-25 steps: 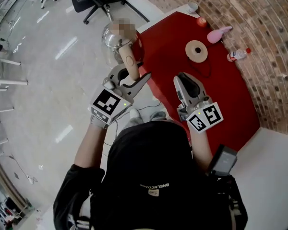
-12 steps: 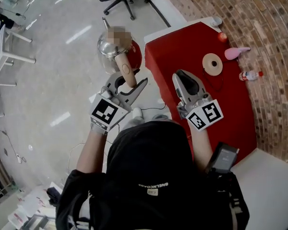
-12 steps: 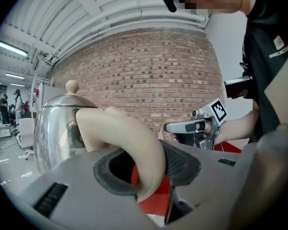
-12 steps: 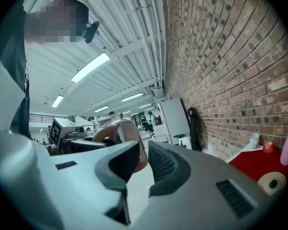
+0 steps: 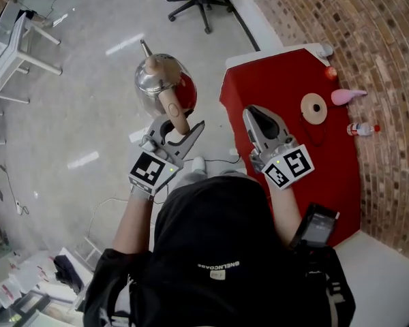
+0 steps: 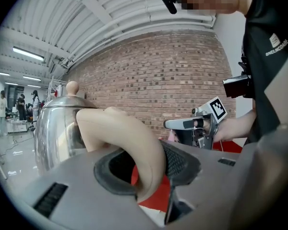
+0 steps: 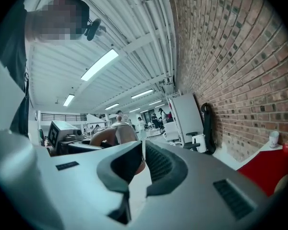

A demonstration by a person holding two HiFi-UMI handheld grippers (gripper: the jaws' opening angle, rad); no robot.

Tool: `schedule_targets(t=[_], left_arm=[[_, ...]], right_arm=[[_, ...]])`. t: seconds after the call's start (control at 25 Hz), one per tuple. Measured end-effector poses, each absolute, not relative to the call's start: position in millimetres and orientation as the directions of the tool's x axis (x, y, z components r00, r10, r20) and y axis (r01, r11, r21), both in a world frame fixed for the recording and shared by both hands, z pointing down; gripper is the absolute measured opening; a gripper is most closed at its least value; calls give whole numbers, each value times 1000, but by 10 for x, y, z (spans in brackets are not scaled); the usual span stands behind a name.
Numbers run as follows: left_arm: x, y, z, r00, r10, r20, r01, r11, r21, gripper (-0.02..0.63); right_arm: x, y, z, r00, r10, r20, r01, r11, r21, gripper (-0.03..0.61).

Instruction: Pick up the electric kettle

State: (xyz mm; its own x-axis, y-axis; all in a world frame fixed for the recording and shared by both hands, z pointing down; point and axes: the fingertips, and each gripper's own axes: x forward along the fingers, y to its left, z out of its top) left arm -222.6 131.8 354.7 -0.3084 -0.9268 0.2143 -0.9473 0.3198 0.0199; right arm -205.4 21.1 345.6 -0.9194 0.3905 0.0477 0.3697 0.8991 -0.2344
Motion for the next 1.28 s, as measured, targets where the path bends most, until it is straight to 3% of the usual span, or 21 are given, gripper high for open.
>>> schedule_targets(t=[0.6, 1.28], left_arm=[[-2290, 2080, 3651, -419, -882, 217, -901, 434, 24, 140], [-2353, 2188, 3703, -402, -888, 222, -908, 417, 24, 141]], right_arm=[[-2302, 924, 3507, -868, 494, 56, 470, 852, -231, 22], [-2338, 1053, 3529, -873, 483, 63, 458, 858, -233, 9]])
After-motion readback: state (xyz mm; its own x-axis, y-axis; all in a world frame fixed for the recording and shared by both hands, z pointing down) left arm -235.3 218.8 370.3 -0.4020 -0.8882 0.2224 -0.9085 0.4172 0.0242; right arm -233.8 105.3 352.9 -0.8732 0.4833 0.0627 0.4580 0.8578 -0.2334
